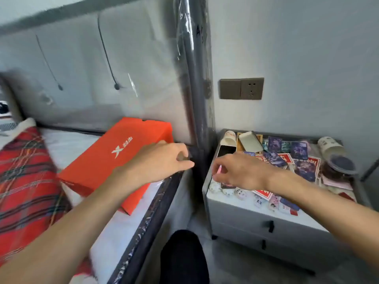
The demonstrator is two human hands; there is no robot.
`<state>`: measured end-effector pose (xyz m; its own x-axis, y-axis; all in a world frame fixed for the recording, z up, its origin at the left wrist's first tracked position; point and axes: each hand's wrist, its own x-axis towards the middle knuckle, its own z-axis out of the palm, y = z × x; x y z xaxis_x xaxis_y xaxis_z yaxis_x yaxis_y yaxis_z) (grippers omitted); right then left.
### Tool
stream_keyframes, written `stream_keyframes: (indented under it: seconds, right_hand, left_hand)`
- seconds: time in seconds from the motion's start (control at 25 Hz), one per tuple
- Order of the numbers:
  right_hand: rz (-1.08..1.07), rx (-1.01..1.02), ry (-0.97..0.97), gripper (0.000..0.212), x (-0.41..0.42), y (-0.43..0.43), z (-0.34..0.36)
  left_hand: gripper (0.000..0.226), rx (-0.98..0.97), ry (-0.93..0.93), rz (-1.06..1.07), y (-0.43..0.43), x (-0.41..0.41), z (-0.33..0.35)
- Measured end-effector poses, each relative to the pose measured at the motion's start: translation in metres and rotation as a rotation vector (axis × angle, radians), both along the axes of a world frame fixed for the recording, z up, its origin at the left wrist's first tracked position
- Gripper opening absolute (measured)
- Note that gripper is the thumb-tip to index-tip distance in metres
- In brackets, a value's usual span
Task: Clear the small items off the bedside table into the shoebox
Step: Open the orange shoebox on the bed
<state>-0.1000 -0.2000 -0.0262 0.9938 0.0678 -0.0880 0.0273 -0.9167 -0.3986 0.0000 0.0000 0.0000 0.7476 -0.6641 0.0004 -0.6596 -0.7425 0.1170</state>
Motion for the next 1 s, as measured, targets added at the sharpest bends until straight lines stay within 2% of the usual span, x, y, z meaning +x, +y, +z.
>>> stream_keyframes:
  seconds: [0.08,0.28,0.4,0.56,0.64,0.76,0.84,0.96,1.0]
  right_hand:
    - [-0.029,0.237,0.038,0.013,-0.003,0.027,-0.005]
    - [-0.053,0.535,0.13,0.018,0.03,0.104,-0.034]
    - [-0.15,0.81,0.189,0.022,0.064,0.144,-0.053]
    - [-0.303,1.16,0.286,0.004,0.112,0.184,-0.071]
    - [-0.43,1.314,0.326,0.005,0.128,0.194,-0.078]
    - [-0.552,1.426,0.383,0.012,0.14,0.2,-0.084]
    - [-0.564,1.458,0.388,0.014,0.143,0.201,-0.082]
    - [-0.511,1.517,0.248,0.02,0.151,0.204,-0.071]
    - [-0.469,1.449,0.138,0.025,0.154,0.204,-0.068]
  left_hand:
    - [0.029,-0.096,0.031,0.088,0.044,-0.003,-0.002]
    - [0.049,-0.178,-0.015,0.291,0.144,0.014,-0.055]
    - [0.068,-0.158,-0.085,0.291,0.165,0.022,-0.09]
    - [0.081,-0.07,-0.274,0.222,0.178,0.034,-0.119]
    - [0.084,-0.069,-0.339,0.185,0.181,0.038,-0.122]
    - [0.085,-0.08,-0.386,0.115,0.186,0.04,-0.12]
    - [0.078,-0.139,-0.429,0.07,0.19,0.042,-0.115]
    - [0.058,-0.293,-0.611,0.007,0.203,0.05,-0.097]
    - [0.054,-0.347,-0.676,-0.002,0.208,0.054,-0.09]
